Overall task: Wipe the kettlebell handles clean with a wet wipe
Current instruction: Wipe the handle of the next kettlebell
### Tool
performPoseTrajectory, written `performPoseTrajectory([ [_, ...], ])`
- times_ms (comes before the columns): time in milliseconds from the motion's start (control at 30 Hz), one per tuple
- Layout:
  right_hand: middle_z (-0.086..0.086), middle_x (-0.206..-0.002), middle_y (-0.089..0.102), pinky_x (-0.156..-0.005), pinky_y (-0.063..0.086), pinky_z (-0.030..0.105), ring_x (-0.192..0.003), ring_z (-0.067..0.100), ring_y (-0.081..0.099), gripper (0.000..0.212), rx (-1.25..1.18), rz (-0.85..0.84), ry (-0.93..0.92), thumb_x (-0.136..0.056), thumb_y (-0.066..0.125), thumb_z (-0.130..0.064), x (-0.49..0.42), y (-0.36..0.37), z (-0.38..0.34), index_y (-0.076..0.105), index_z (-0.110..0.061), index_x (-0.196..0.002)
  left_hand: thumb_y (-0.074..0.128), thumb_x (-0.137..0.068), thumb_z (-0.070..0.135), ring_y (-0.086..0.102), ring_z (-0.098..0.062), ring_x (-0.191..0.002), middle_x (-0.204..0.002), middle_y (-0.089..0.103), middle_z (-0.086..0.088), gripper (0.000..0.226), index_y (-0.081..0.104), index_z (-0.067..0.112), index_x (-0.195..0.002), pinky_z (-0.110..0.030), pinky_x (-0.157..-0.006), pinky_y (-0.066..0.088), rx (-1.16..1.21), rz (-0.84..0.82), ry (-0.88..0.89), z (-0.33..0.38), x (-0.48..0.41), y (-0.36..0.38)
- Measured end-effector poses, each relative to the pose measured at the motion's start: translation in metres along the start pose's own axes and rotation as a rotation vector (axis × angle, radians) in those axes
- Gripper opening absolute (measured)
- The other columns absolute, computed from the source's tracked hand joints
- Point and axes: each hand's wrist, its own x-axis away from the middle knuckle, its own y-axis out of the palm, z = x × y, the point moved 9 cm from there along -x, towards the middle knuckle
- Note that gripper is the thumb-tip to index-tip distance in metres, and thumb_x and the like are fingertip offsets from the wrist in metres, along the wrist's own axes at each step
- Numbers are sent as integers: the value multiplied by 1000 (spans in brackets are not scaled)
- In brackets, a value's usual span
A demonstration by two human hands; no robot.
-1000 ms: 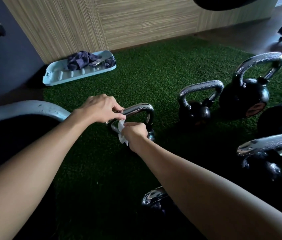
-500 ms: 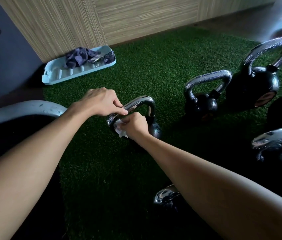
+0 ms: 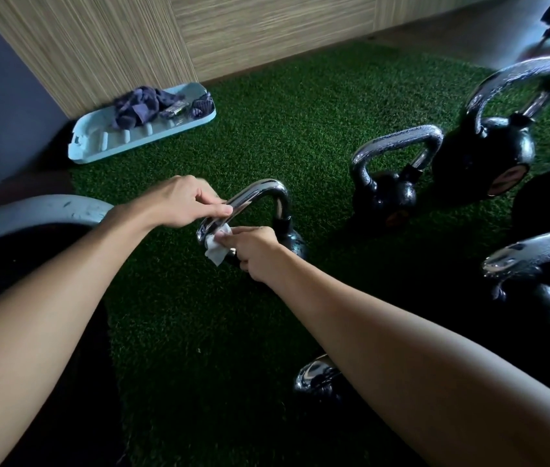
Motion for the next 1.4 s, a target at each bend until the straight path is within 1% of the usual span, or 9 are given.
performPoseTrajectory([
  [167, -3, -70, 61, -37, 33, 16, -50, 5, 44, 28, -1, -29, 14, -87, 79, -13, -4, 0, 4, 74, -7, -114, 61, -93, 52, 56, -17, -129, -136, 62, 16, 28, 70, 41, -118, -50, -112, 42, 130, 13, 53, -1, 2, 9],
  [300, -1, -74, 66, -31, 26, 11, -27, -2, 38, 22, -16, -64, 17, -87, 81, -17, -9, -6, 10, 76, -12, -108, 73, -84, 56, 66, -6, -73, -99, 77, 19, 29, 68, 54, -112, -27, -69, 54, 147, 286, 103, -8, 17, 2],
  [400, 3, -80, 72, -32, 26, 16, -37, 3, 40, 10, -42, -83, 29, -86, 81, -17, -9, -14, 10, 74, -20, -91, 76, -83, 49, 70, 2, -92, -104, 76, 20, 28, 75, 43, -111, -32, -86, 59, 162, 301, 211, -4, 23, 4],
  [500, 9, -88, 71, -33, 25, 19, -44, 7, 31, 16, -116, -81, 53, -84, 83, -18, -16, -30, 10, 76, -22, -97, 78, -85, 40, 68, 3, -101, -107, 75, 20, 28, 76, 38, -112, -32, -94, 56, 176, 239, 245, -1, 22, 5],
  [633, -1, -80, 63, -32, 25, 18, -43, 5, 29, 31, -179, -71, 99, -86, 81, -20, -24, -37, 11, 75, -25, -116, 78, -85, 38, 67, 4, -98, -101, 74, 23, 28, 75, 40, -113, -27, -90, 55, 189, 198, 243, -3, 20, 5],
  [900, 0, -80, 65, -34, 23, 15, -45, 5, 28, 10, -166, -110, 126, -92, 74, -15, -12, -9, 21, 72, -23, -97, 79, -84, 35, 65, 11, -88, -93, 74, 22, 27, 76, 37, -111, -4, -73, 43, 274, 184, 247, -10, 14, 9],
  [1167, -4, -78, 63, -34, 23, 15, -47, 4, 29, 11, -199, -85, 187, -91, 75, -16, -10, -9, 20, 71, -26, -88, 71, -79, 54, 67, 6, -91, -99, 74, 23, 35, 75, 42, -112, -26, -82, 55, 265, 244, 250, -23, 18, 11],
  [1300, -4, -78, 61, -33, 23, 16, -49, 4, 27, 10, -287, -85, 171, -94, 71, -18, -11, -17, 11, 70, -25, -87, 75, -79, 47, 69, 2, -102, -106, 75, 21, 34, 76, 37, -111, -28, -94, 55, 331, 290, 248, -32, 24, 14],
  [1400, -5, -78, 62, -35, 23, 17, -49, 4, 27, 10, -252, -90, 188, -93, 73, -18, -9, -11, 16, 70, -24, -86, 73, -77, 52, 69, 2, -99, -106, 75, 22, 33, 75, 43, -109, -20, -85, 51, 348, 316, 228, -39, 25, 17],
])
